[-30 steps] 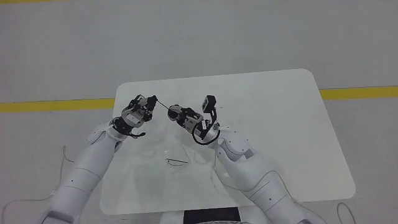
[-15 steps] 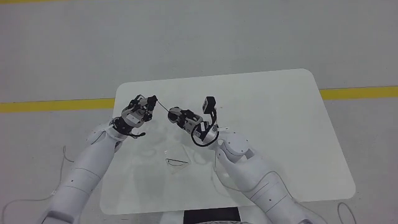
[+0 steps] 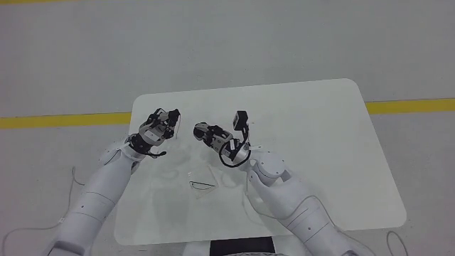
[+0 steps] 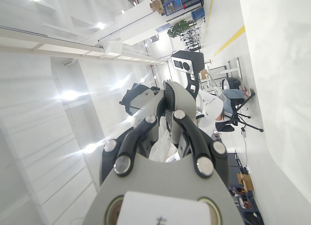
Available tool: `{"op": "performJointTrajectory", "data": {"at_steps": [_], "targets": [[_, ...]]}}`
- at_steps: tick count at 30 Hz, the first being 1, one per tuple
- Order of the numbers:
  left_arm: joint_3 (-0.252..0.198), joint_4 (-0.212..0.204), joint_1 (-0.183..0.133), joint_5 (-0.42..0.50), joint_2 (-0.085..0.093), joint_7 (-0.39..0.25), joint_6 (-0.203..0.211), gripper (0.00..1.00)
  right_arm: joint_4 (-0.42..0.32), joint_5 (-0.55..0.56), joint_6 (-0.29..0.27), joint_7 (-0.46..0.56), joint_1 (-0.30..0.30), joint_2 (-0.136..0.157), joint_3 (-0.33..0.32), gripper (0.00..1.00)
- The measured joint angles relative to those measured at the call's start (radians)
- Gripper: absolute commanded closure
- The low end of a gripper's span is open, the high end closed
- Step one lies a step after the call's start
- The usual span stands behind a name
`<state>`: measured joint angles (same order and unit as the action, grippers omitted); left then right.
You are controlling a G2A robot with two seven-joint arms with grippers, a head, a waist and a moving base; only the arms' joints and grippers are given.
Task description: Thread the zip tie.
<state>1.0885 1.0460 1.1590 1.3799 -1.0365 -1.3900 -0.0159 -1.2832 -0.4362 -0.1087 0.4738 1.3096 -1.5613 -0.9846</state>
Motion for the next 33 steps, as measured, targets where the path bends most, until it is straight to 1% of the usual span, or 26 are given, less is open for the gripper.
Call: {"op": "performJointTrajectory", "data": {"at_steps": [10,11,12,14,25,27,29,33], "targets": [[0.000,0.000,0.000,0.000,0.000,0.000,0.000,1.00,-0.011,-0.003,-0.010,-0.012,0.008,0.006,-0.009,1.00],[0.000,0.000,0.000,0.000,0.000,0.000,0.000,1.00,-0.015,0.002,-0.017,-0.015,0.009,0.007,-0.010,0.71],[0.000,0.000,0.000,0.000,0.000,0.000,0.000,1.00,-0.020,0.011,-0.025,-0.014,0.010,0.009,-0.011,0.00],[0.000,0.000,0.000,0.000,0.000,0.000,0.000,1.00,-0.027,0.027,-0.036,-0.009,0.011,0.011,-0.011,0.00],[0.000,0.000,0.000,0.000,0.000,0.000,0.000,1.00,-0.028,0.031,-0.036,-0.012,0.012,0.011,-0.012,0.00],[0.000,0.000,0.000,0.000,0.000,0.000,0.000,1.00,-0.040,0.064,-0.043,-0.023,0.019,0.016,-0.018,0.00],[0.000,0.000,0.000,0.000,0.000,0.000,0.000,1.00,-0.065,0.134,-0.057,-0.035,0.032,0.026,-0.033,0.00],[0.000,0.000,0.000,0.000,0.000,0.000,0.000,1.00,-0.140,0.259,-0.103,-0.047,0.079,0.050,-0.080,0.00]]}}
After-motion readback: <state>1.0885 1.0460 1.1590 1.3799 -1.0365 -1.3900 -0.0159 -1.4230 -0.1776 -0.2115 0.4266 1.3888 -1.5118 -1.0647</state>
